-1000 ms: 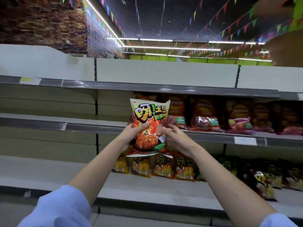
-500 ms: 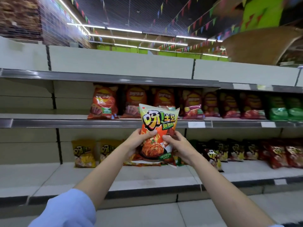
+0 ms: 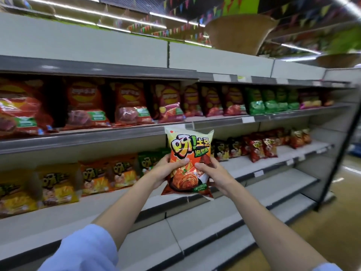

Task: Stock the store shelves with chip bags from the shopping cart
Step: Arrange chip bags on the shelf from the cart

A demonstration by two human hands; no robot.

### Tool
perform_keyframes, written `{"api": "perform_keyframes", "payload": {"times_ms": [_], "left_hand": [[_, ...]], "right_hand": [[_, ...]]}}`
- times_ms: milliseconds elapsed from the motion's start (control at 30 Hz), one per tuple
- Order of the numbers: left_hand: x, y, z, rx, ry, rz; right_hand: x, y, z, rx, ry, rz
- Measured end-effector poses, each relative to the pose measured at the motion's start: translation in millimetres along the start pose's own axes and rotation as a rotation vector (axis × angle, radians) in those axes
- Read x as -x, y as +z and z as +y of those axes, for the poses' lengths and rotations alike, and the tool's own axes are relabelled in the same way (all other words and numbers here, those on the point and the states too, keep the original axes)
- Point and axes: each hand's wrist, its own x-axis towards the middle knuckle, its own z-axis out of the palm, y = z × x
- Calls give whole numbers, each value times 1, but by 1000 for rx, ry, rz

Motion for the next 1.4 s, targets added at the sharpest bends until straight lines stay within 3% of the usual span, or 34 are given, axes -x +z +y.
{"api": "perform_keyframes", "payload": {"times_ms": [800,1133,1400], "left_hand": [[-296,265,-40,79,-77,-475],[-384,364,-87,48,-163,-498],[-462,497,-81,20,-102,-455]], "right_hand": [[-90,-311,48,120,108,468],[-127,-424,102,34,198,563],[-154,-574,114,-12,134,544]]}}
